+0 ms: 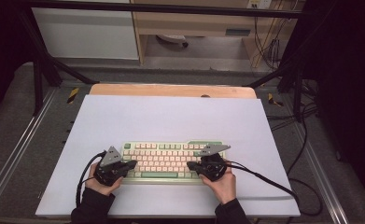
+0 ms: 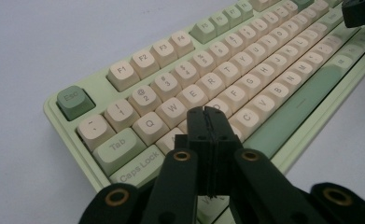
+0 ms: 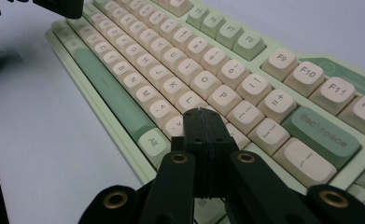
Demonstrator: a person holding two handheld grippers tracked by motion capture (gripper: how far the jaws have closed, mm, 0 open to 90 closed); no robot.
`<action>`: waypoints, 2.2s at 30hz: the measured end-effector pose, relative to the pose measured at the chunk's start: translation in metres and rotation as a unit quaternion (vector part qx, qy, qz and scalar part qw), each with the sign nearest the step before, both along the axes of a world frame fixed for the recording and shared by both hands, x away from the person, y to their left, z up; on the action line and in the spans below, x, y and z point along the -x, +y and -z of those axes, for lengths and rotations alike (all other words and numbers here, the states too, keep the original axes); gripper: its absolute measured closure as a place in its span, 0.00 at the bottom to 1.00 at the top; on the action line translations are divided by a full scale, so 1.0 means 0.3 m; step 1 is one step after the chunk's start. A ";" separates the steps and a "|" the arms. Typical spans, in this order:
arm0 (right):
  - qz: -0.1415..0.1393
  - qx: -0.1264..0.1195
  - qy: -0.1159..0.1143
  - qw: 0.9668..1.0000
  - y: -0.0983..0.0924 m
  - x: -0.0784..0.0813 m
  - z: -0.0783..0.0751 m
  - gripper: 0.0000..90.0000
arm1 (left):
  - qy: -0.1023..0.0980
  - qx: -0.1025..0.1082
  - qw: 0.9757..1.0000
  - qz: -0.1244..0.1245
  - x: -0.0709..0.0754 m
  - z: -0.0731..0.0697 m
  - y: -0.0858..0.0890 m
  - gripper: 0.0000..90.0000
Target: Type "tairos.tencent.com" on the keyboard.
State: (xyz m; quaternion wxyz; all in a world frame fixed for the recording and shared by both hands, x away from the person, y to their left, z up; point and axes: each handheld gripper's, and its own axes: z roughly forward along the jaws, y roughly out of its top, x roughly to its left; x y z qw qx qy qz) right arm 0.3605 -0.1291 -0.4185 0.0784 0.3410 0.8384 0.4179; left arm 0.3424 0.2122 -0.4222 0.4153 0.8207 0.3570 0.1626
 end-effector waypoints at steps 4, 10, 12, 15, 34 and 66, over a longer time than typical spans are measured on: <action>0.005 0.000 0.001 1.000 -0.013 0.001 0.001 1.00 | -0.001 -0.001 1.000 0.004 0.000 -0.002 -0.013 0.99; 0.005 0.001 0.001 1.000 -0.022 0.002 0.001 1.00 | -0.001 -0.004 1.000 0.012 -0.001 -0.001 -0.043 0.99; 0.004 0.001 0.000 1.000 -0.022 0.002 0.002 1.00 | -0.001 -0.005 1.000 0.013 -0.001 0.000 -0.053 0.99; 0.004 0.001 0.001 1.000 -0.022 0.003 0.000 1.00 | -0.001 -0.007 1.000 0.016 -0.002 0.003 -0.070 0.99; 0.004 0.000 0.001 1.000 -0.021 0.004 0.002 1.00 | 0.004 -0.022 0.999 0.031 -0.004 0.029 -0.136 0.99; 0.004 -0.013 -0.007 1.000 0.014 -0.005 -0.025 1.00 | -0.002 -0.008 1.000 0.021 0.013 -0.001 -0.063 1.00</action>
